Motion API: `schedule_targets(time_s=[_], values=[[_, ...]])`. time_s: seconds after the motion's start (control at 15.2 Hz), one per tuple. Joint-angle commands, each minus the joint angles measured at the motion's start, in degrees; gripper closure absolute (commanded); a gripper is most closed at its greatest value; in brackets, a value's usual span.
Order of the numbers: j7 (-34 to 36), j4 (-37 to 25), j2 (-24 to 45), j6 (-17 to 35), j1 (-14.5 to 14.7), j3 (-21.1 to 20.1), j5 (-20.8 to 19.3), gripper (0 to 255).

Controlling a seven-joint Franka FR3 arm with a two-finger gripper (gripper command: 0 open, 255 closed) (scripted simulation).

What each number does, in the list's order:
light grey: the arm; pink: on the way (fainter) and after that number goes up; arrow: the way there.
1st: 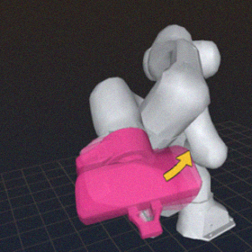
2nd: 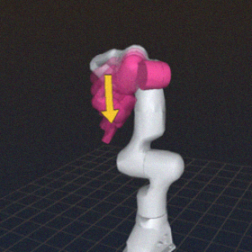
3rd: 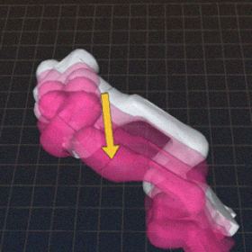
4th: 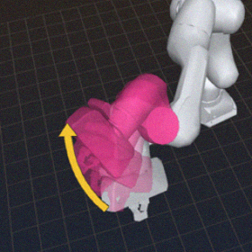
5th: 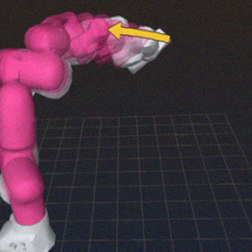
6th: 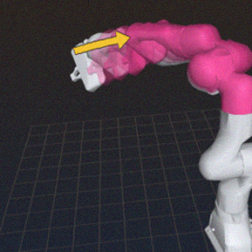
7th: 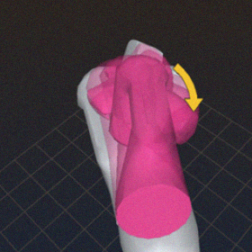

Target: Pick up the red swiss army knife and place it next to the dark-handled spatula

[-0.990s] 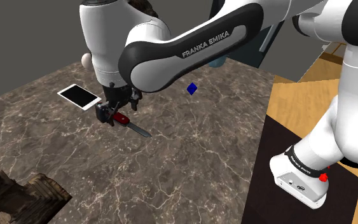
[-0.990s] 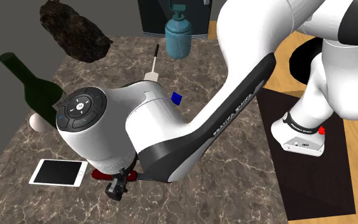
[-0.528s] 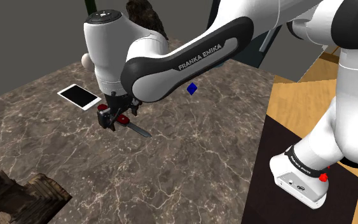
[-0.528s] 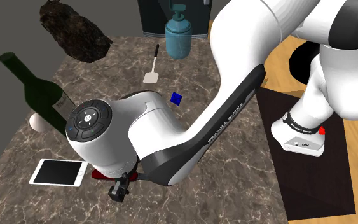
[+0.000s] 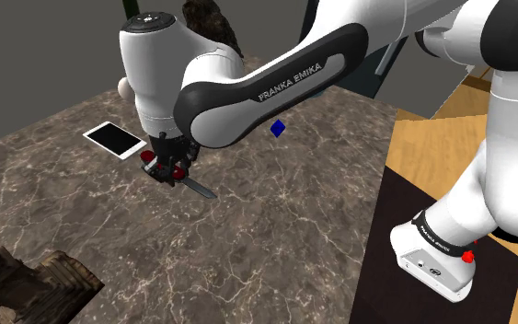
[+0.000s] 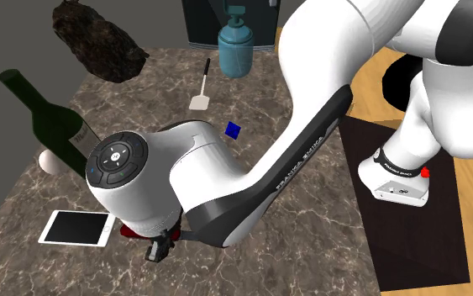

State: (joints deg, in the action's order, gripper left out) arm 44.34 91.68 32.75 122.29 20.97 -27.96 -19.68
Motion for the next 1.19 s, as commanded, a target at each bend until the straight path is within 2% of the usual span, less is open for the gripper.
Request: schedule_targets(time_s=[0.0, 0.33, 1.12], values=[[0.07, 0.26, 0.23, -0.06, -0.06, 0.2, -0.09, 255], [0.12, 0.76, 0.05, 0.25, -0.16, 0.18, -0.09, 255], [-1.57, -3.43, -3.15, -6.77, -0.63, -1.08, 2.06, 255]])
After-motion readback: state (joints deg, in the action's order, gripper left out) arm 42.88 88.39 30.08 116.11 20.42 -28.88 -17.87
